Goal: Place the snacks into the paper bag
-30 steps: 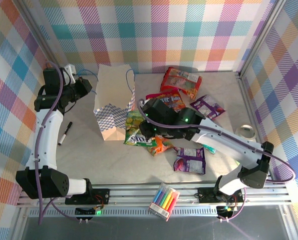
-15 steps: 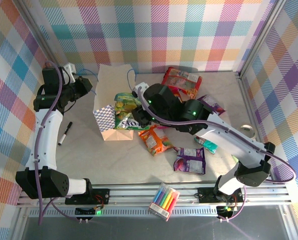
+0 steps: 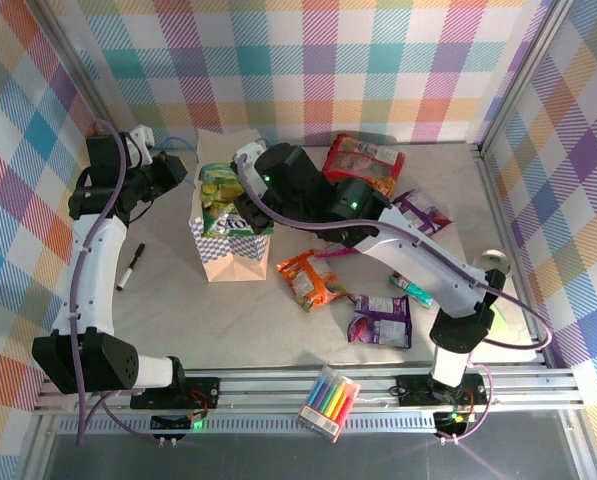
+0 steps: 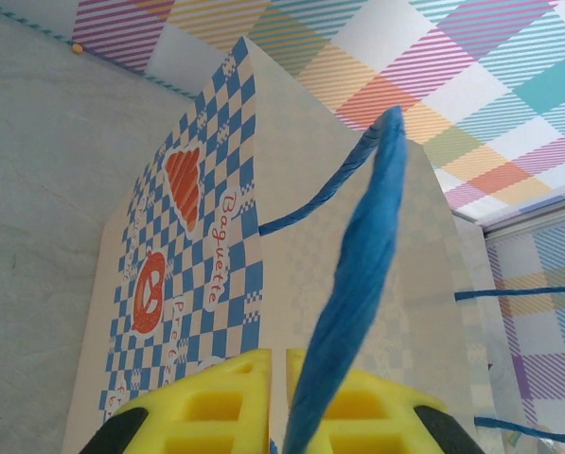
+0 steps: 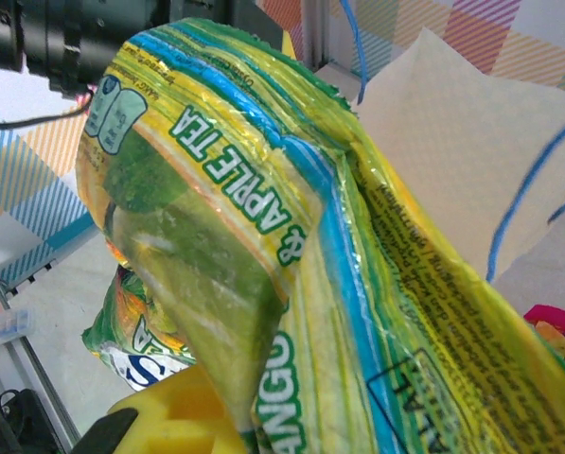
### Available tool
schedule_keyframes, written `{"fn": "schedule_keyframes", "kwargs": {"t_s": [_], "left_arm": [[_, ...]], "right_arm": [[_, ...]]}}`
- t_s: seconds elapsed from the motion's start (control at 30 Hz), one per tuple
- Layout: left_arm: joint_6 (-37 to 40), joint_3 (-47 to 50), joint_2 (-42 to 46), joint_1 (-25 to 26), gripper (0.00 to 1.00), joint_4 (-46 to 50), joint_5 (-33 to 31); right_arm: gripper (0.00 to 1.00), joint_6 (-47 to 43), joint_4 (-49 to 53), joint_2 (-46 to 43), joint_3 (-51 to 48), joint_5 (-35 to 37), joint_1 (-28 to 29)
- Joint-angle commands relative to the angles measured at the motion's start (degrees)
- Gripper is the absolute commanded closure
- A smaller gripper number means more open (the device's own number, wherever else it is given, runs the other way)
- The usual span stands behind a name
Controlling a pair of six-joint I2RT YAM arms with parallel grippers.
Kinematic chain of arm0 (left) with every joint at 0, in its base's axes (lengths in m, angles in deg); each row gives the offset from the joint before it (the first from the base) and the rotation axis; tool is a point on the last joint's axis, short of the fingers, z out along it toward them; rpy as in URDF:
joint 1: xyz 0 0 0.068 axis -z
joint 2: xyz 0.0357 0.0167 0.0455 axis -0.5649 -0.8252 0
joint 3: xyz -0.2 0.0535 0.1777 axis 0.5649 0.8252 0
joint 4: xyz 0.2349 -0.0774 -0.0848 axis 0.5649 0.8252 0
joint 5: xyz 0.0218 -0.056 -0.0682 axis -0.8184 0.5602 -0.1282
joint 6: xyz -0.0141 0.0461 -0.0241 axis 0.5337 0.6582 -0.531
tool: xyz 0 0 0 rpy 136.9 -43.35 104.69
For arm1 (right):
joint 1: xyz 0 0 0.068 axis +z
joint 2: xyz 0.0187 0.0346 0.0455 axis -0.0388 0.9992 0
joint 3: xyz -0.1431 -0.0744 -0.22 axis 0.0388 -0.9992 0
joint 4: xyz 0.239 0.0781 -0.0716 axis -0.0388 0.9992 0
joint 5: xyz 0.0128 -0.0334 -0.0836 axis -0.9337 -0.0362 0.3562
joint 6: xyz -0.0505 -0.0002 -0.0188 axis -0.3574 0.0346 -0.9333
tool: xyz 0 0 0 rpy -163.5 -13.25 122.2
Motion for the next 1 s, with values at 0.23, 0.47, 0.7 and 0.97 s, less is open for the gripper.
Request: {"fn": "schedule_keyframes", "kwargs": {"t_s": [0.23,0.47,0.7,0.97], "left_arm": [[-0.99,-1.46,1.09,-0.71,0.86,0.36,1.91],[-1.56,-1.81,1.47,-0.72,0.86,0.42,3.59],[-1.07,-1.61,1.49,-0.72,0.86,0.73,3.59],[-0.29,-1.81,1.58,-0.71,0.86,1.28,3.59]], "right_arm": [[0.87,3.27,-5.81,1.84,5.36,-5.18,-3.97],[0.87,4.02,-9.21,4.27,7.06,-9.27,-5.01],[0.87,5.47,-12.41,7.3,9.66,-9.18,-5.59],[0.87,7.65,-16.18,10.4,10.89,-10.2,-7.18]]}}
